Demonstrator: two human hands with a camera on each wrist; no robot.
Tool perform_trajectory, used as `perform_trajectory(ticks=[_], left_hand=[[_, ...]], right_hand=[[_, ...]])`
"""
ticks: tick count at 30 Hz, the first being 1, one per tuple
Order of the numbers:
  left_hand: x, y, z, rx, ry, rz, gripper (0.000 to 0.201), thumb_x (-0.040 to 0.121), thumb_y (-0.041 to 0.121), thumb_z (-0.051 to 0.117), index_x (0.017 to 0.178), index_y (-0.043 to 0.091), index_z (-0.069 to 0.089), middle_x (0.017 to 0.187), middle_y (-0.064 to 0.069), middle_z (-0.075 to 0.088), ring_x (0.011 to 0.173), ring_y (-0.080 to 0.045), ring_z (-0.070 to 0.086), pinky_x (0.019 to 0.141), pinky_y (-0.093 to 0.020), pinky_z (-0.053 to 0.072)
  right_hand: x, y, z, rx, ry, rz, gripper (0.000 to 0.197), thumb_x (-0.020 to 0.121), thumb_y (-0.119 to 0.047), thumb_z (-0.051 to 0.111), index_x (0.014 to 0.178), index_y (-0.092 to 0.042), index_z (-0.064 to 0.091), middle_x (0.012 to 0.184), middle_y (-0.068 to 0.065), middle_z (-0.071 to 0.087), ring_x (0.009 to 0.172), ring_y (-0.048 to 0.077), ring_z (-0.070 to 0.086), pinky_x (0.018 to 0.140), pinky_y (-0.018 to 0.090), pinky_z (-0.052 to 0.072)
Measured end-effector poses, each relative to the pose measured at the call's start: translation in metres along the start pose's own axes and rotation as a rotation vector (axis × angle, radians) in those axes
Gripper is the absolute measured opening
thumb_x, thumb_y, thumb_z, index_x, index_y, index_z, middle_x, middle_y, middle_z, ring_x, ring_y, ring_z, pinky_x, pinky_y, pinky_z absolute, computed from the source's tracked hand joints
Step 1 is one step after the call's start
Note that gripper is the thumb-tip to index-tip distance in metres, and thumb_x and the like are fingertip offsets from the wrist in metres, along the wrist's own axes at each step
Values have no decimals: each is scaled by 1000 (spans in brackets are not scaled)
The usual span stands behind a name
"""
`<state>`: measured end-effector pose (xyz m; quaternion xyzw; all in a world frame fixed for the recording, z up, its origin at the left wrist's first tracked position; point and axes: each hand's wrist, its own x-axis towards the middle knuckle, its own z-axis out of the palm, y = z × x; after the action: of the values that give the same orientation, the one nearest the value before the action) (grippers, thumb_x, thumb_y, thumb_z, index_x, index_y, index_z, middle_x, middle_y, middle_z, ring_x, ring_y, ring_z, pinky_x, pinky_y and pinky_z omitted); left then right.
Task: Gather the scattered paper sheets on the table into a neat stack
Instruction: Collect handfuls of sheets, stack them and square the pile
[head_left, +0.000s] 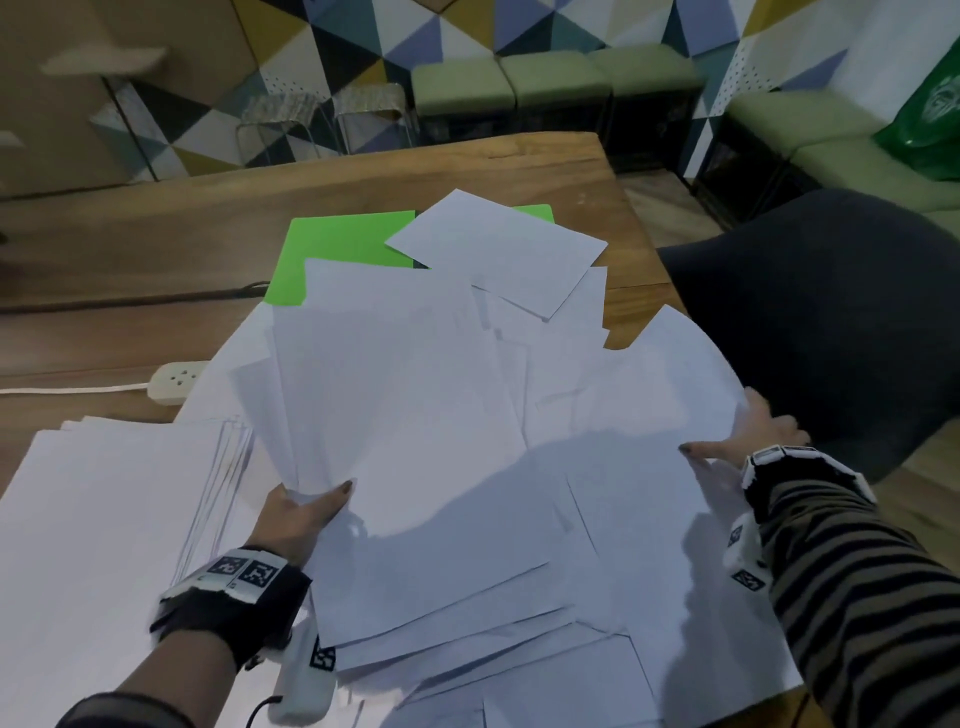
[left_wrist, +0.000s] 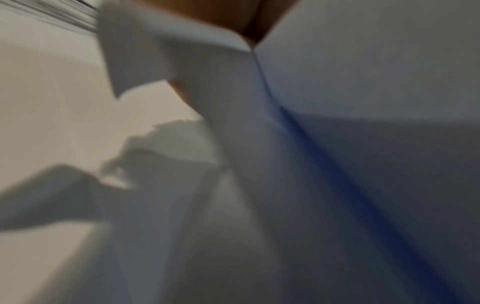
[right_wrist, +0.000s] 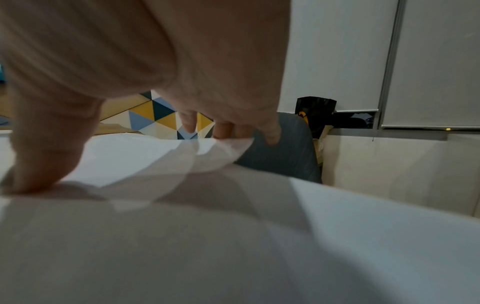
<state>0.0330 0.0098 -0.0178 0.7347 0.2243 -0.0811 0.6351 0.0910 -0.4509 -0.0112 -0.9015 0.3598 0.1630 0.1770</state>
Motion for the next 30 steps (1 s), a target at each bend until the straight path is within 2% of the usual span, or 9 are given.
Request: perform_trajectory(ticks=[3, 6, 10, 12, 14, 17, 22, 25, 30], left_hand=[[-1, 1, 2, 7, -8, 7, 65, 46, 43, 79, 95, 1, 68, 92, -22, 71, 85, -38, 68, 85, -52, 53], [-4, 2, 7, 8, -2, 9, 56, 56, 33, 76, 99, -3, 66, 93, -24, 70, 86, -38, 68, 83, -48, 53], [-5, -1, 11, 0, -1, 2, 53, 60, 32, 75, 97, -5, 66, 88, -24, 70, 82, -38, 68, 77, -42, 53], [-6, -4, 11, 5, -3, -11, 44, 68, 27, 79, 96, -5, 67, 89, -24, 71, 84, -38, 68, 78, -44, 53], [-8, -7, 7, 21, 12, -19, 27, 78, 16, 75, 95, -3, 66, 90, -23, 70, 86, -37, 67, 78, -39, 52], [-11, -15, 1, 45, 32, -38, 22, 79, 12, 73, 93, -4, 66, 90, -22, 70, 86, -36, 66, 81, -42, 52], [-20, -19, -4, 81, 41, -38, 12, 81, 7, 69, 89, -1, 64, 83, -14, 67, 83, -33, 63, 76, -36, 47], [-20, -23, -8, 83, 38, -29, 23, 81, 6, 70, 100, -6, 64, 91, -21, 67, 85, -34, 63, 77, -37, 48], [-18, -27, -11, 87, 22, -28, 20, 81, 6, 70, 96, -4, 63, 89, -19, 65, 82, -32, 61, 77, -35, 46]], right_hand=[[1, -2, -3, 19, 5, 19, 100, 60, -43, 83, 140, -18, 28, 136, 21, 32, 126, 39, 31, 101, 50, 32], [3, -2, -8, 29, -46, 8, 90, 64, -36, 83, 133, -7, 34, 133, 21, 41, 122, 39, 41, 94, 44, 40], [-5, 0, -10, 4, -121, -8, 92, 62, -37, 83, 135, -4, 37, 136, 17, 47, 123, 36, 46, 95, 38, 41], [-11, 3, -8, 36, -146, -3, 98, 61, -37, 84, 139, -4, 35, 140, 16, 45, 126, 35, 46, 103, 40, 40], [-21, 4, -11, 100, -141, -19, 78, 64, -30, 83, 127, 0, 49, 131, 19, 54, 115, 35, 53, 97, 38, 43], [-46, -1, -20, 158, -44, -121, 30, 80, -21, 69, 104, -4, 62, 111, 19, 63, 93, 33, 56, 79, 31, 42], [-104, -21, -33, 110, 122, -345, 4, 84, -21, 54, 87, -19, 56, 98, 11, 62, 92, 34, 55, 72, 32, 40], [-143, -34, -49, 130, 261, -450, 13, 85, -18, 53, 75, -20, 45, 82, 6, 56, 83, 31, 52, 67, 33, 39], [-191, -46, -67, 148, 383, -606, 8, 86, -17, 54, 91, -12, 57, 74, 5, 54, 72, 28, 47, 62, 30, 35]])
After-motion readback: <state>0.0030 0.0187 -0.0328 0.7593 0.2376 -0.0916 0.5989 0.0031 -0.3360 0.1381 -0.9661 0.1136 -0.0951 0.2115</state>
